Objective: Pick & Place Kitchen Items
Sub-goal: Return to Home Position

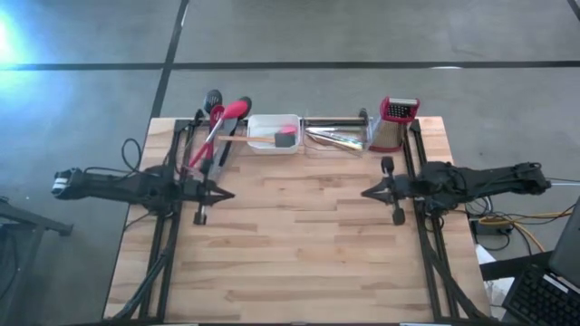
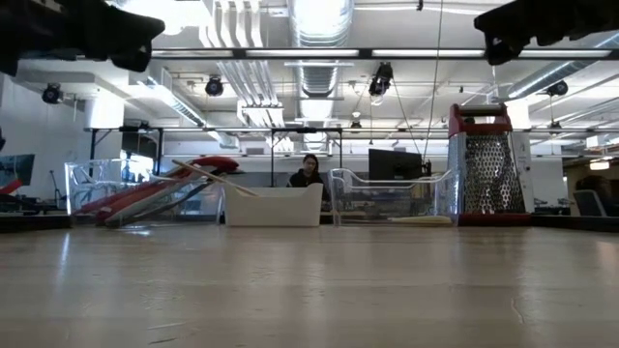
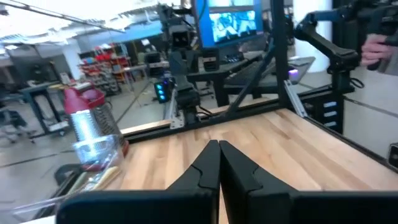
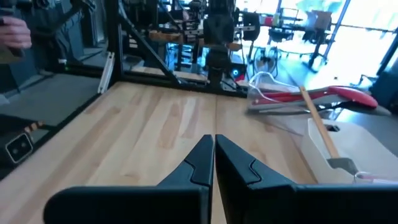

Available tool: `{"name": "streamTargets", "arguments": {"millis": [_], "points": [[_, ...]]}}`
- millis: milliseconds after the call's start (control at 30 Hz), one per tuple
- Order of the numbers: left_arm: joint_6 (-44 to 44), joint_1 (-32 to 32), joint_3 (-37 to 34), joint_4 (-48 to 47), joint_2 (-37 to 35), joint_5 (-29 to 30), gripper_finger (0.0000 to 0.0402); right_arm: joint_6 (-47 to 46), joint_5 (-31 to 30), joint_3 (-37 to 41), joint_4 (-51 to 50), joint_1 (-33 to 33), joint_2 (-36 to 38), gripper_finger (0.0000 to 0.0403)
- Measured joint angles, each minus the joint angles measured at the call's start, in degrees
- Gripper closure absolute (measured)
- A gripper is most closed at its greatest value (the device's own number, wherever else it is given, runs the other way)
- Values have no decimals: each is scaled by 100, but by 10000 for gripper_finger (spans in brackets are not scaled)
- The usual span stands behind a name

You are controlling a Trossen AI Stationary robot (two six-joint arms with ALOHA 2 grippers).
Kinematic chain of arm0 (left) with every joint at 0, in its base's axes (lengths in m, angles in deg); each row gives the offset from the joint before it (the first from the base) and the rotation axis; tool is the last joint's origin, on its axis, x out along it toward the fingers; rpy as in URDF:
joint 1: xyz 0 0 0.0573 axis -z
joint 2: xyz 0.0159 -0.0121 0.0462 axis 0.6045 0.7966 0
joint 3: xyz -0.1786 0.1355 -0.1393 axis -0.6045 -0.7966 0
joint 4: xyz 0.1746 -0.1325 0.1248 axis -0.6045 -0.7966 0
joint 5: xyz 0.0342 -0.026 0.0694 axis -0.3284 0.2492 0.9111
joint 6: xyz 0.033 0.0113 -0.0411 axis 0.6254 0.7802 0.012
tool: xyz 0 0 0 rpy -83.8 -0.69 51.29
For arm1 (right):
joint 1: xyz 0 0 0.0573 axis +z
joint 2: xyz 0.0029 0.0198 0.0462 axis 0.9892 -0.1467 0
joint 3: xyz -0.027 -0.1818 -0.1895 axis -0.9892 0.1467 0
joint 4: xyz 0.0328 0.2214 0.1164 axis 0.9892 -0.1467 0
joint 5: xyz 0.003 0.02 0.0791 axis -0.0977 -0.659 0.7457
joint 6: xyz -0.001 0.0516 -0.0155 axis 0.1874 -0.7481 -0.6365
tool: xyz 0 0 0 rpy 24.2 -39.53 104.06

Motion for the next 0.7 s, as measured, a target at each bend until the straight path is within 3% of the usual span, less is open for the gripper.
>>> {"name": "streamTargets", "arguments": {"millis": [300, 700], "points": [[37, -8, -444, -199, -680, 283, 391, 240, -319, 613, -17, -7, 805, 394], [7, -13, -605, -518, -780, 298, 383, 132, -544, 1442, -44, -4, 2322, 394]]}}
